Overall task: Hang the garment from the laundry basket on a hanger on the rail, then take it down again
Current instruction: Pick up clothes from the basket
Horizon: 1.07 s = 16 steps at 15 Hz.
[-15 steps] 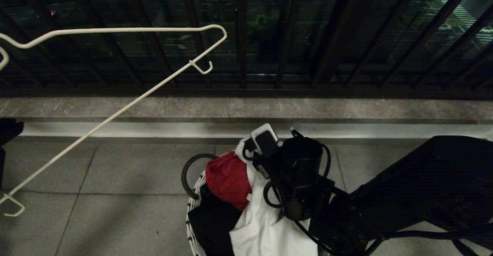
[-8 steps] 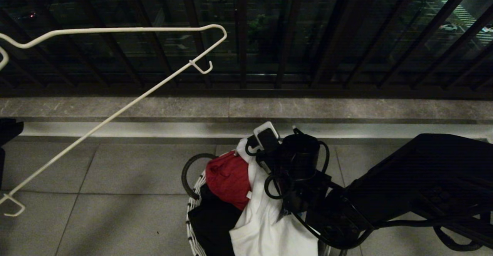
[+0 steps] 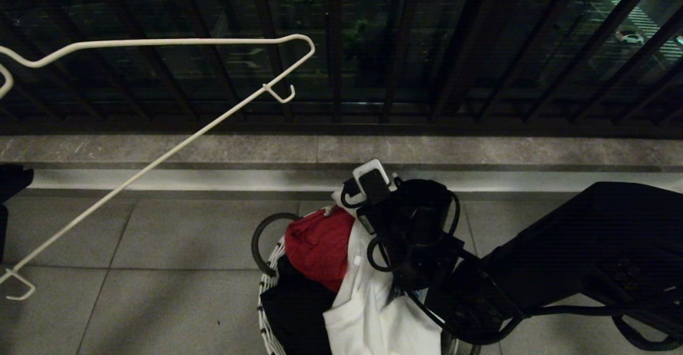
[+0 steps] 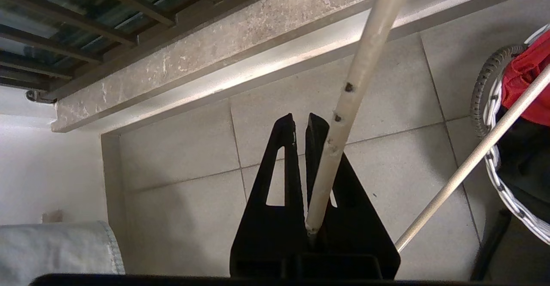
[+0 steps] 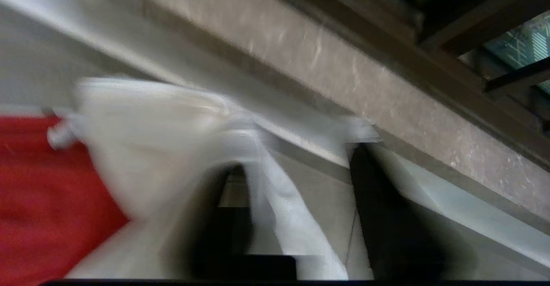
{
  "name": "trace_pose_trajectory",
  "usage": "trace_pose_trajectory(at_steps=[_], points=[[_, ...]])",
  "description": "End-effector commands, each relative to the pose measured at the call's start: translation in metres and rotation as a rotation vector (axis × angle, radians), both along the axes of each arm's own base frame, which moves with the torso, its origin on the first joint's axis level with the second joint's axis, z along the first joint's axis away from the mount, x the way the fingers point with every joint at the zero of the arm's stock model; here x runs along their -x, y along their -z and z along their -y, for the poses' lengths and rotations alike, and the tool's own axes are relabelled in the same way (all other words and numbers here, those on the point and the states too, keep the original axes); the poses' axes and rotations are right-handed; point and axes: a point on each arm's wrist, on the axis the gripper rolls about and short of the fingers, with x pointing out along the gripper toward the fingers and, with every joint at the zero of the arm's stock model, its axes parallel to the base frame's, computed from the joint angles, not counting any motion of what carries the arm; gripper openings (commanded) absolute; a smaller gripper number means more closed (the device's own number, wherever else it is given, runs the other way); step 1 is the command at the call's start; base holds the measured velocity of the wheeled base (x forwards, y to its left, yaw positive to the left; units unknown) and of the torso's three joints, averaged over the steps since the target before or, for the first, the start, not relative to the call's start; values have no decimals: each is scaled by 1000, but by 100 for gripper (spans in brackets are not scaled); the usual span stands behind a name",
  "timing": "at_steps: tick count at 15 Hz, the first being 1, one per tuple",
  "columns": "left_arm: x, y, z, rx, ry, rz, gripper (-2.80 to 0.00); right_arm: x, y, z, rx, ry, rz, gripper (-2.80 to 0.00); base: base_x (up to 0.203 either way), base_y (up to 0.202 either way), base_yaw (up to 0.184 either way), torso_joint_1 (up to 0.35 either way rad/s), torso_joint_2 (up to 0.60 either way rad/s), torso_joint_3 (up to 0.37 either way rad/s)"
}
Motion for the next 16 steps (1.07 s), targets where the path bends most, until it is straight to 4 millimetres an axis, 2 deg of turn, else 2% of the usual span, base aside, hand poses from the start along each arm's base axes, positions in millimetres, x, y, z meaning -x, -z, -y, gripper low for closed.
trace_pose_trajectory(at_steps=[1, 5, 9, 12, 16], points=[[-3, 1, 1, -9, -3, -11, -280, 10, -14, -5, -40, -26, 43, -280, 0, 0, 0, 0, 0, 0], [-7, 2, 3, -9, 17, -23, -280, 33, -46, -16, -145, -107, 134, -280, 0, 0, 0, 0, 0, 0], [-18, 2, 9, -4, 27, -24, -280, 35, -75, -21, -311, -137, 197, -280, 0, 0, 0, 0, 0, 0], [-29, 0, 14, 12, 28, 2, -280, 44, -91, -18, -397, -157, 215, -280, 0, 0, 0, 0, 0, 0], [-29, -5, 13, 19, 18, 18, -280, 54, -108, -10, -413, -170, 198, -280, 0, 0, 0, 0, 0, 0]])
